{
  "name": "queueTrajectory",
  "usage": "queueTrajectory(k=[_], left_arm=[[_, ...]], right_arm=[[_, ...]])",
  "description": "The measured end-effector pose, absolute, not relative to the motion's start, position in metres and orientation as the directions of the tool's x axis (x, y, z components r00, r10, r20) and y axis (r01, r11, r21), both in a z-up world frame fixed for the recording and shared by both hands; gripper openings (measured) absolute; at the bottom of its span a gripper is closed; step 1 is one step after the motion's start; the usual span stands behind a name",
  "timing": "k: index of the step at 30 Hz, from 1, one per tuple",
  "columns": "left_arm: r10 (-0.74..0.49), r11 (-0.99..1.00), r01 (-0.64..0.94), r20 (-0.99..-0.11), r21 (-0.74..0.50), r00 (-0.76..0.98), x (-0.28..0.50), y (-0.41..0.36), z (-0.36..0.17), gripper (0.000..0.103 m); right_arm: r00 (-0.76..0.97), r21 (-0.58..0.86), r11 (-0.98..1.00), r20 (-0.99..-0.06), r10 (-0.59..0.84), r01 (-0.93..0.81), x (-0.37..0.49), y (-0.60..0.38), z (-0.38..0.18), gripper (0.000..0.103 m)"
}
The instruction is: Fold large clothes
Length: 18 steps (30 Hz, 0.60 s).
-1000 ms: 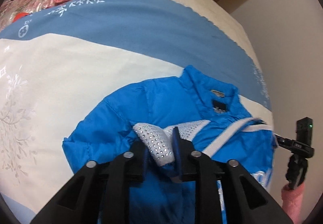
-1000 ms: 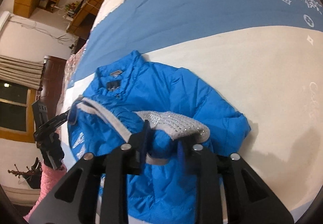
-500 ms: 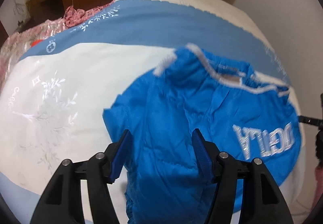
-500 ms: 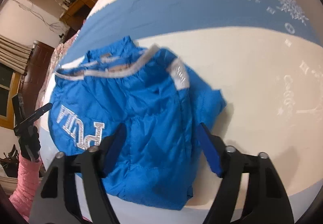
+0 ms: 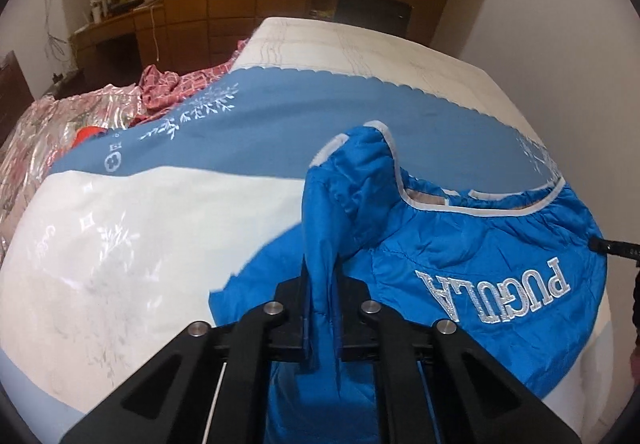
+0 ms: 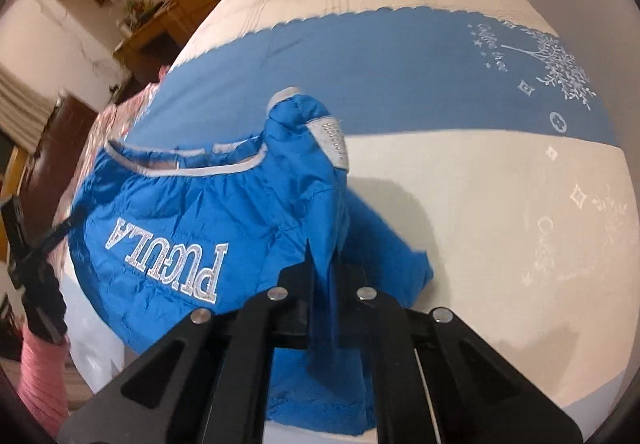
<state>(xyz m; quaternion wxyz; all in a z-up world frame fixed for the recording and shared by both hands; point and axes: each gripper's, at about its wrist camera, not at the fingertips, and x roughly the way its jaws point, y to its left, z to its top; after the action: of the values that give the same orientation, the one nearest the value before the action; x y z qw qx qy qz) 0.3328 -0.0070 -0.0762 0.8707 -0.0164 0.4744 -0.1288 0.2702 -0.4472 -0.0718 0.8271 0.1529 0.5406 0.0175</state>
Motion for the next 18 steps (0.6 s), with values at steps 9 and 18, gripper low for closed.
queueTrajectory(k=[9, 18], left_arm=[[-0.181, 0.978, 0.165, -0.908, -0.126, 0.379, 0.375, -0.009, -0.151, 0.014], [-0.127, 0.983, 0.172, -0.922, -0.067, 0.367, 0.370, -0.016, -0.163, 0.020]], right_arm=[[0.291, 0.274, 0.926, -0.936, 0.195, 0.259, 0.299, -0.464, -0.147, 0.006], [0.290, 0.204, 0.936, -0.950, 0.119, 0.285, 0.293, -0.450, -0.154, 0.012]])
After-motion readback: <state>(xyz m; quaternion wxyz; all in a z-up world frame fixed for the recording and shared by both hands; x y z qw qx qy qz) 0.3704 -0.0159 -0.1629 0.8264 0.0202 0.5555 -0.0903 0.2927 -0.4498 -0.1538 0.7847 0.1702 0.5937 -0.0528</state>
